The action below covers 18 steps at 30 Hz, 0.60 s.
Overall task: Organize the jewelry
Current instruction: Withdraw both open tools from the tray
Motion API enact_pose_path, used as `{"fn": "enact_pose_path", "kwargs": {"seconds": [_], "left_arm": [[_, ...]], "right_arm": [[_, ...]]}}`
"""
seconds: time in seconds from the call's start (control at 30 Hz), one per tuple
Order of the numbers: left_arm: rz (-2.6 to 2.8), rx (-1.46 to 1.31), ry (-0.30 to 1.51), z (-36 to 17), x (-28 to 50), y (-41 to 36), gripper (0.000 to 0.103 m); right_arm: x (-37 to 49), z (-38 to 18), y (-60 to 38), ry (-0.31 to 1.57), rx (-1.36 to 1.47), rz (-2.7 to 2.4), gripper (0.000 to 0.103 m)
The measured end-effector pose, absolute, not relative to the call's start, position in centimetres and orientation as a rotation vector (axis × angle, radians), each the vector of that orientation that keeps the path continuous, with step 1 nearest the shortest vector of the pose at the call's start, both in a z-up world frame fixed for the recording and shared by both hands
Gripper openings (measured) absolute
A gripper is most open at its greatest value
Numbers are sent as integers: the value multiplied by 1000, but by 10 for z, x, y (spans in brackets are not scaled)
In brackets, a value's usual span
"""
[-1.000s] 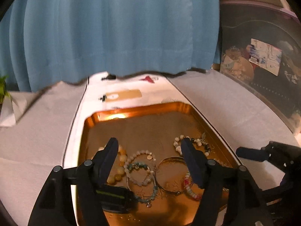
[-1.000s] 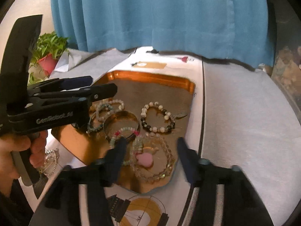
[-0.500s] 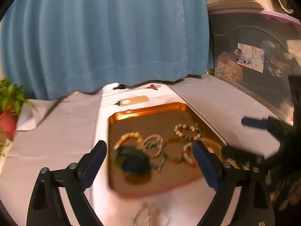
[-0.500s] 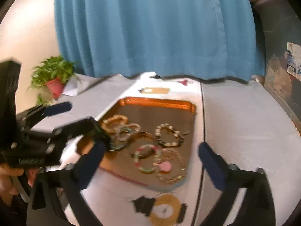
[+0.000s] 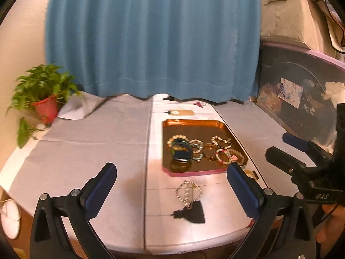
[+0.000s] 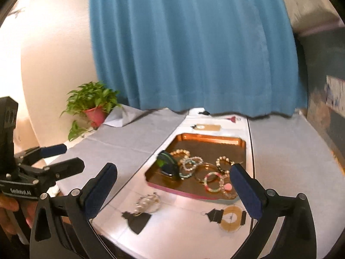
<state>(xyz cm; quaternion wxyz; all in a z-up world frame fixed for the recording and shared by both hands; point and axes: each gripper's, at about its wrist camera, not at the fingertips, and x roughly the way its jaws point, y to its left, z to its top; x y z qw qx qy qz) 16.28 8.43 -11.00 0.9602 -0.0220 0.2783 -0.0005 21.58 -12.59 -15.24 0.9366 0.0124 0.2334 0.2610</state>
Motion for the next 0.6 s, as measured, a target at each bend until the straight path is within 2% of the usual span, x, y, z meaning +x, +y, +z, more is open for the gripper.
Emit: {"fn": "enact_pose_path", "kwargs": {"seconds": [0.2, 0.37, 0.6], "left_arm": [[23, -30, 565, -117, 154, 103, 102], [48, -105, 614, -161, 173, 127, 102], [-19, -136, 694, -221, 210, 124, 102]], "right_arm": [[202, -165, -113, 481, 41, 556, 103], [218, -207, -101, 536, -24, 500, 103], [250, -263, -83, 733, -11, 632, 102]]}}
